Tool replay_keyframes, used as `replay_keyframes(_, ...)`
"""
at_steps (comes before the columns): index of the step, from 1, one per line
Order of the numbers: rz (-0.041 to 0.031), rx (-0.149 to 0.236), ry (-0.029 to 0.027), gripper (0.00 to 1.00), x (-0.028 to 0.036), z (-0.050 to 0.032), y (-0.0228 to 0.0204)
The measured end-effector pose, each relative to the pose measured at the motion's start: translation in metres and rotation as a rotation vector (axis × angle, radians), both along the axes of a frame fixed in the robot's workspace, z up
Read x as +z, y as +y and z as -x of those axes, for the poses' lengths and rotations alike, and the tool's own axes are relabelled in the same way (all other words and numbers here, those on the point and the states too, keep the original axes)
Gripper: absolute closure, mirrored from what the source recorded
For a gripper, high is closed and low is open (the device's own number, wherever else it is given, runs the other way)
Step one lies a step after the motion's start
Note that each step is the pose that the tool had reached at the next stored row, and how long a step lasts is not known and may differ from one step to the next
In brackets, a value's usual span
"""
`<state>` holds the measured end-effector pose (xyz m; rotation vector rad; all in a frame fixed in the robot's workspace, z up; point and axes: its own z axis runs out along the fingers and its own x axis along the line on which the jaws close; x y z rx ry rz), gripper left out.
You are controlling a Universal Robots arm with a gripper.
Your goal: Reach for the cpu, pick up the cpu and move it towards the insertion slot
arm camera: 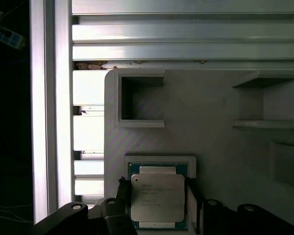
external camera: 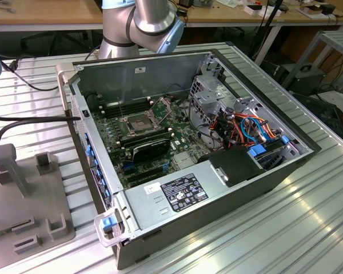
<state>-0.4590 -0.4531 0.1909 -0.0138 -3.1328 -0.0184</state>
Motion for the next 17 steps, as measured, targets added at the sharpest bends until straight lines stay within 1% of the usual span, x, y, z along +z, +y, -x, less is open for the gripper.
replay_keyframes(2, 0.0000, 0.000, -0.0001, 0.45, 0.0007, -0.0001, 0.0000)
replay_keyframes(8, 0.0000, 0.000, 0.0022, 0.45, 0.0096, 0.0000, 0.0000)
replay_keyframes(15, 0.0000, 0.000, 0.0031, 0.45, 0.0151, 0.0000, 0.0000)
replay_keyframes(17, 0.0000, 0.000, 0.0035, 0.45, 0.0176, 0.0000, 0.0000)
